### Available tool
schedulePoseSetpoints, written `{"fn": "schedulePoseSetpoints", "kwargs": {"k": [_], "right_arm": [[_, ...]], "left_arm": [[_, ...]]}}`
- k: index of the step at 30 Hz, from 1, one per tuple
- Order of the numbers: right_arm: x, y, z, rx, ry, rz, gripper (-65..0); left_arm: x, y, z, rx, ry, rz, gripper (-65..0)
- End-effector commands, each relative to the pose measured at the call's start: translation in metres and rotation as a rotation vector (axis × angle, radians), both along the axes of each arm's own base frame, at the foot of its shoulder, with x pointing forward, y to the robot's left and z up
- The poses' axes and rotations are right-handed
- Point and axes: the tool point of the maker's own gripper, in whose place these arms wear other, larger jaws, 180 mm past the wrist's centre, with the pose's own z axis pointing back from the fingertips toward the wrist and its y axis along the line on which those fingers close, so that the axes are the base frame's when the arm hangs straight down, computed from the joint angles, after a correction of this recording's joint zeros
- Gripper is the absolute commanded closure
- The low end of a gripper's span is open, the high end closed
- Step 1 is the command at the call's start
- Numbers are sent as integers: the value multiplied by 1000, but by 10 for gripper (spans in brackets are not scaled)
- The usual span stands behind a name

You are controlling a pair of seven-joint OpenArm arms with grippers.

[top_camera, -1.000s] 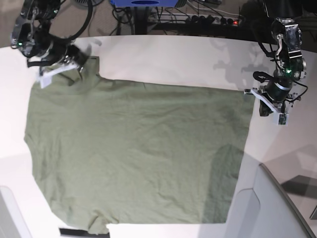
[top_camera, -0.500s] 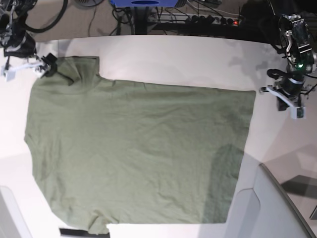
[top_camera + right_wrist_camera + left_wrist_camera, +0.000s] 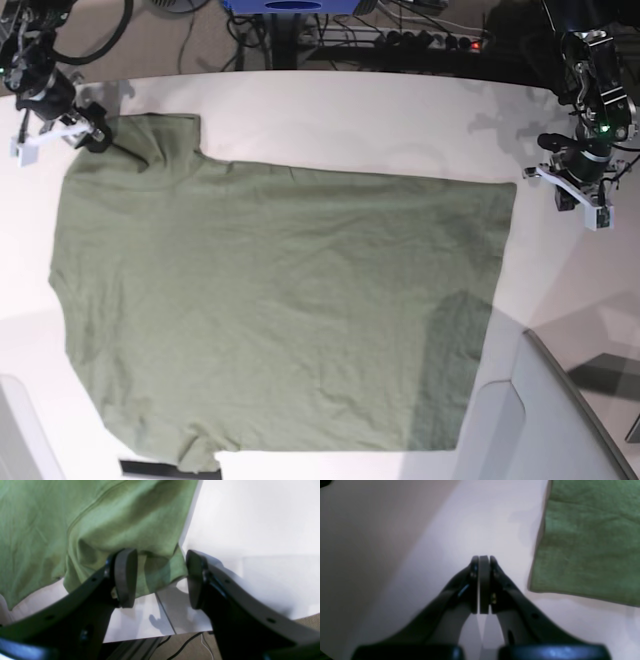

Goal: Layout the t-shirt on the table in an organized manner, then fold the t-shirt properly
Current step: 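Open both grippers and move them to the shirt's shoulder corners, then grasp the shirt corners with both grippers and pull them outward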

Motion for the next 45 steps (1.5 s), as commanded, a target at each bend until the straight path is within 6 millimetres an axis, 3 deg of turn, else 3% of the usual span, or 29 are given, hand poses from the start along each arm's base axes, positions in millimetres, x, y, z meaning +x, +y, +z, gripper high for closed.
{"fn": "schedulePoseSetpoints", "kwargs": {"k": [1, 14, 16, 21, 29, 36, 39, 45], "right_arm": [[-15, -5, -8, -24, 71, 4, -297], [-30, -4, -11, -22, 100, 5, -285], [-33, -4, -12, -22, 106, 5, -227], [-40, 2, -15, 4, 148, 23, -2], [-40, 0, -14, 5, 147, 18, -3], [-44, 6, 18, -58, 83, 52, -3], [-44, 8, 22, -62, 75, 55, -3], [-44, 9, 22, -59, 73, 54, -3]], "left_arm": [[9, 8, 15, 24, -46, -3, 0], [11, 8, 17, 24, -53, -3, 0], [12, 8, 17, 24, -54, -3, 0], [13, 8, 18, 24, -56, -3, 0], [13, 8, 18, 24, -56, -3, 0], [9, 8, 15, 25, -45, -2, 0], [8, 8, 14, 23, -42, -2, 0], [-10, 13, -17, -21, 37, 43, -10]]}}
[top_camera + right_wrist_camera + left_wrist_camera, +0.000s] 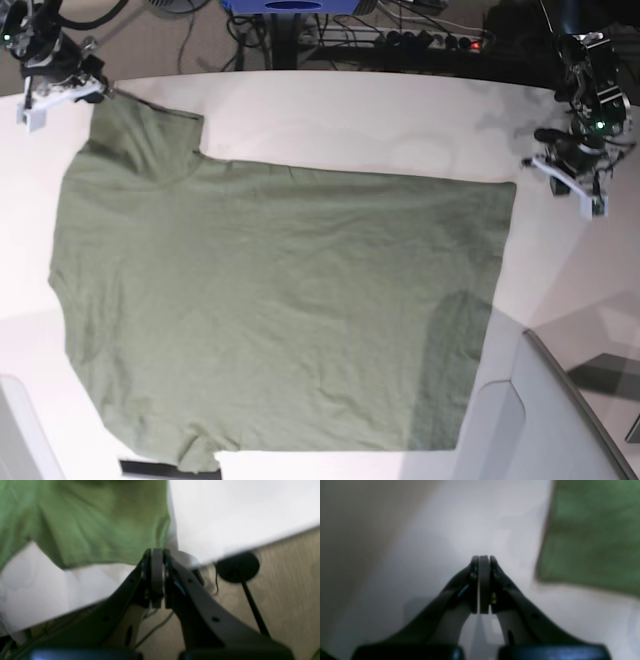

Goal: Layout the t-shirt on the table in an organized manner, then fold the t-shirt properly
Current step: 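Grasp the shirt corners with both grippers and pull them outward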

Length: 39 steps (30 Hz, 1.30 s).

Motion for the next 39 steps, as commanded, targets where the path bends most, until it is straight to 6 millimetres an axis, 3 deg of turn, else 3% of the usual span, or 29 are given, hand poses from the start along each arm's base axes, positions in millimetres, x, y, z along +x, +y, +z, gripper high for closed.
{"fn": "schedulePoseSetpoints", "kwargs": {"k": [1, 3, 4, 8, 10, 15, 16, 17, 21, 25, 31, 35, 39], "right_arm": [[7, -6, 7, -17, -30, 0, -3], [7, -6, 7, -17, -30, 0, -3], [7, -5, 7, -15, -30, 3, -5], [4, 0, 5, 10, 5, 19, -11], [4, 2, 8, 17, 15, 34, -57], [15, 8, 35, -20, -59, 57, -434], [20, 7, 39, -32, -82, 53, -494], [24, 5, 40, -39, -100, 45, -509], [40, -1, 28, -23, -103, 33, -411], [39, -10, 1, 13, -44, 15, -315], [30, -6, -12, 43, -2, 4, -314], [23, 6, -17, 68, 15, 10, -314], [27, 31, -17, 92, 4, 103, -309]], "left_arm": [[7, 9, 11, 14, -42, 6, -125], [4, 7, 9, -29, -56, 27, -281], [-2, 5, 6, -57, -58, 40, -319], [-6, 11, 13, -123, -98, 79, -258], [-6, 17, 16, -119, -102, 83, -224], [-4, 19, 19, -110, -105, 78, -188], [-4, 19, 18, -111, -104, 80, -183], [-4, 19, 19, -111, -105, 79, -184], [-4, 18, 18, -113, -104, 81, -184], [-3, 18, 18, -113, -106, 81, -184], [-2, 19, 19, -112, -109, 80, -184], [-1, 19, 20, -112, -110, 80, -184], [-1, 19, 20, -112, -110, 80, -184]]}}
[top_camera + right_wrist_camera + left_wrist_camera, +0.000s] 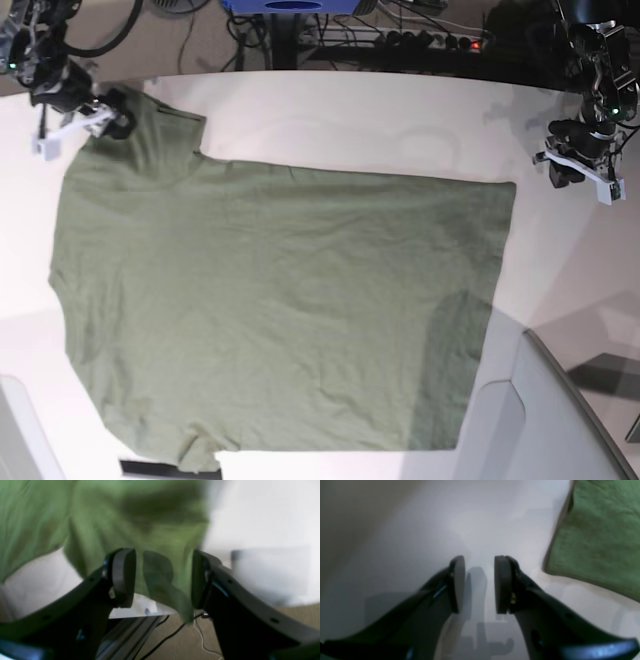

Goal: Layout the t-shirt on the table in an organized manner, then fold the t-shirt properly
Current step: 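Grasp the shirt corners with both grippers and pull them outward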

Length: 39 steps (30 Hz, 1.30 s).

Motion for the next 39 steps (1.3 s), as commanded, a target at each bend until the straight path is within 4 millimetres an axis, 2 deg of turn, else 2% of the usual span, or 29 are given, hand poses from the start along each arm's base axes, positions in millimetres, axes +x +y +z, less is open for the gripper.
{"fn": "schedulePoseSetpoints", "kwargs": {"k": [1, 6, 8, 10, 13, 14, 16, 18, 21, 26, 29, 36, 39], "right_arm": [[-12, 6, -5, 8, 51, 23, -309], [-8, 4, -4, 7, 44, 17, -291], [-7, 3, -4, 2, 38, 14, -177], [-6, 2, -4, 0, 33, 11, 0], [-7, 3, -4, 1, 33, 10, -27], [-7, 3, -4, 0, 32, 9, -9], [-7, 3, -4, 0, 32, 9, -3], [-7, 3, -4, 0, 32, 9, -3], [-8, 3, -4, 1, 35, 10, -2], [-8, 5, -5, 3, 37, 18, -2], [-8, 5, -5, 2, 39, 19, -2], [-9, 4, -5, 1, 40, 20, -2], [-10, 4, -5, 0, 42, 18, -2]], "left_arm": [[9, 9, 14, 23, -43, -3, -184], [9, 9, 14, 19, -44, -2, -193], [8, 8, 13, 14, -44, 0, -204], [7, 5, 12, -11, -52, 12, -281], [10, -2, 14, -89, -93, 42, -456], [5, -4, 12, -116, -94, 54, -522], [2, -14, 10, -164, -108, 44, -579], [1, -31, 5, -217, -118, 1, -566], [-6, -46, -9, -264, -99, -1, -545], [-9, -52, -18, -287, -92, 17, -540], [2, -57, -15, -298, -114, 16, -540], [18, -67, -23, -346, -123, 38, -540], [25, -82, -29, -363, -108, 1, -540]]}}
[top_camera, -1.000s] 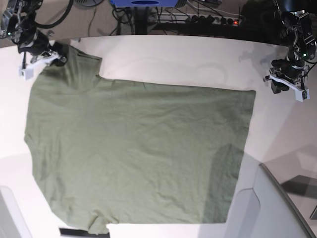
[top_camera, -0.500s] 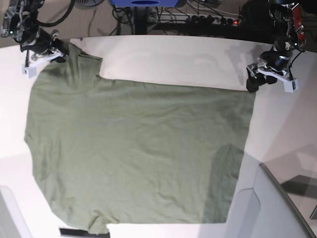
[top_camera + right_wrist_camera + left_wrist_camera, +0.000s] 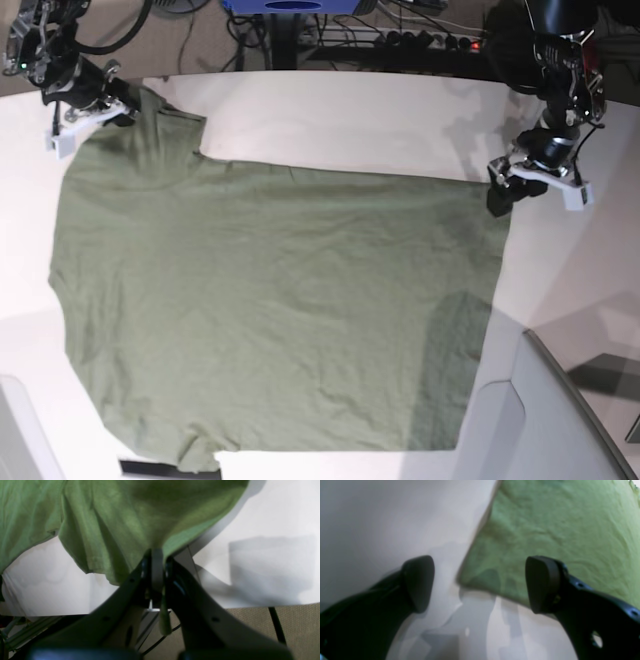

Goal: Layout the t-shirt on the table in an organized manner, then fold the t-shirt properly
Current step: 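Grasp the shirt corners with both grippers and pull them outward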

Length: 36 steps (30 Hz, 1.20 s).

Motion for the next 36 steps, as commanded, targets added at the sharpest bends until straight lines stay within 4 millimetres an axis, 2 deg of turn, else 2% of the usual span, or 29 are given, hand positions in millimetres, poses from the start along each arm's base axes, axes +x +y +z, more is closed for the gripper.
{"fn": "schedulePoseSetpoints", "kwargs": {"k": [1, 8, 9, 10, 12, 15, 18, 20, 21, 24, 28, 36], "right_arm": [[-4, -6, 0, -21, 13, 7, -2], [-5, -8, 0, -25, 15, 7, -2], [-5, -8, 0, -25, 15, 7, -2], [-5, -8, 0, -24, 15, 8, -2], [-5, -7, 0, -24, 15, 10, -2], [-3, -8, 1, -26, 9, 6, -2], [1, -10, 5, -34, -7, 6, -2], [4, -12, 15, -53, -34, 16, -2], [5, -12, 21, -65, -50, 21, -2], [6, -13, 44, -106, -100, 50, -2], [-13, -10, 60, -137, -106, 74, -2], [-55, -6, 67, -155, -48, 98, -2]], "left_arm": [[-6, -8, -8, -5, 50, -35, -540], [6, -25, -14, -46, 44, -39, -536], [7, -28, -15, -49, 45, -45, -517], [11, -29, -13, -51, 40, -48, -472], [11, -31, -15, -57, 44, -47, -332], [13, -36, -15, -65, 39, -50, -2], [9, -34, -16, -62, 47, -48, 0], [10, -28, -10, -38, 37, -59, 0], [3, -25, -10, -27, 44, -65, 0], [-1, -26, 6, 8, 9, -93, 0], [-18, -23, 20, 56, -1, -129, 0], [-50, -31, 33, 99, 12, -179, 0]]}}
